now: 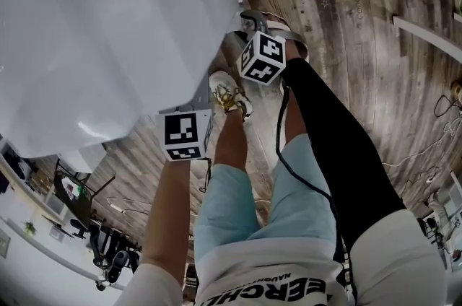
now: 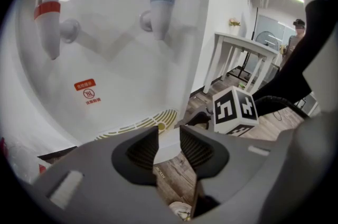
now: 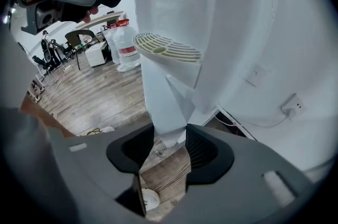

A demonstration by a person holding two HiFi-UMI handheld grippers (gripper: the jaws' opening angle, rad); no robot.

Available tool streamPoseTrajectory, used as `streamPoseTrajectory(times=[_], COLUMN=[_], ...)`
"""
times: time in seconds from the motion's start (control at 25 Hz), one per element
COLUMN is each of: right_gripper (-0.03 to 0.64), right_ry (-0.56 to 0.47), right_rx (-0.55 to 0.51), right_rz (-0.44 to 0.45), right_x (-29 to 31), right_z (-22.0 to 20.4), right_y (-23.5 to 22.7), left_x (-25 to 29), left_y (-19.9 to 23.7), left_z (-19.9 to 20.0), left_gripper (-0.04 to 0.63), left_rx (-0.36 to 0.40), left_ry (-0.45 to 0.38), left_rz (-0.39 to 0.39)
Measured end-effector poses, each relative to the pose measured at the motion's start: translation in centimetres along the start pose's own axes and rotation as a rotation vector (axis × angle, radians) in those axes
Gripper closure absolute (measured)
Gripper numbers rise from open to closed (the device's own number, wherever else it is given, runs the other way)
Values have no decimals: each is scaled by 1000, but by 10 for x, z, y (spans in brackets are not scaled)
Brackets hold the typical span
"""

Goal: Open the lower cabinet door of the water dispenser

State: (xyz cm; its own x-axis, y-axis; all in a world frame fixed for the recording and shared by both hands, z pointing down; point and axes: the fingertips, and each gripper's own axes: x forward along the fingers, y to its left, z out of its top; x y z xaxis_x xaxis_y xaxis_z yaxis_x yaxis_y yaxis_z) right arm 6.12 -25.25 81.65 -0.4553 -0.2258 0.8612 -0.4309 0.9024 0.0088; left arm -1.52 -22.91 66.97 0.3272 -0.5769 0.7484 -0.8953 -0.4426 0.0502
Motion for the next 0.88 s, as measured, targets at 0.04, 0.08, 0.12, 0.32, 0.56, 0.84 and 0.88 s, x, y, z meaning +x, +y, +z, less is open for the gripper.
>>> streamPoseTrajectory(times=[0.04,0.08,0.12,0.32,0.56,0.84,0.88], right_gripper=[443,445,445,443,445,445,443], right_ry=[5,10,15,29,35,55,57], right_rx=[8,15,19,55,108,191,207], right_rz=[-4,-7,-8,-16,-54,-58,-56], right_x=[0,0,0,-2,-5,-7,-7], right_z=[-1,-3,-4,-8,-11,-14,-15], right_y=[3,6,9,26,43,60,63], left_x=[-1,-2,-3,-11,-25,-39,-41], left_y=[0,0,1,1,5,15,16], left_z=[0,0,-1,1,-10,-23,-23], left_gripper=[463,463,463,463,463,463,463], left_rx=[12,21,28,67,100,114,116], left_ry=[-5,-7,-7,-25,-32,-31,-36], left_rz=[-9,-17,-22,-47,-81,-98,-99])
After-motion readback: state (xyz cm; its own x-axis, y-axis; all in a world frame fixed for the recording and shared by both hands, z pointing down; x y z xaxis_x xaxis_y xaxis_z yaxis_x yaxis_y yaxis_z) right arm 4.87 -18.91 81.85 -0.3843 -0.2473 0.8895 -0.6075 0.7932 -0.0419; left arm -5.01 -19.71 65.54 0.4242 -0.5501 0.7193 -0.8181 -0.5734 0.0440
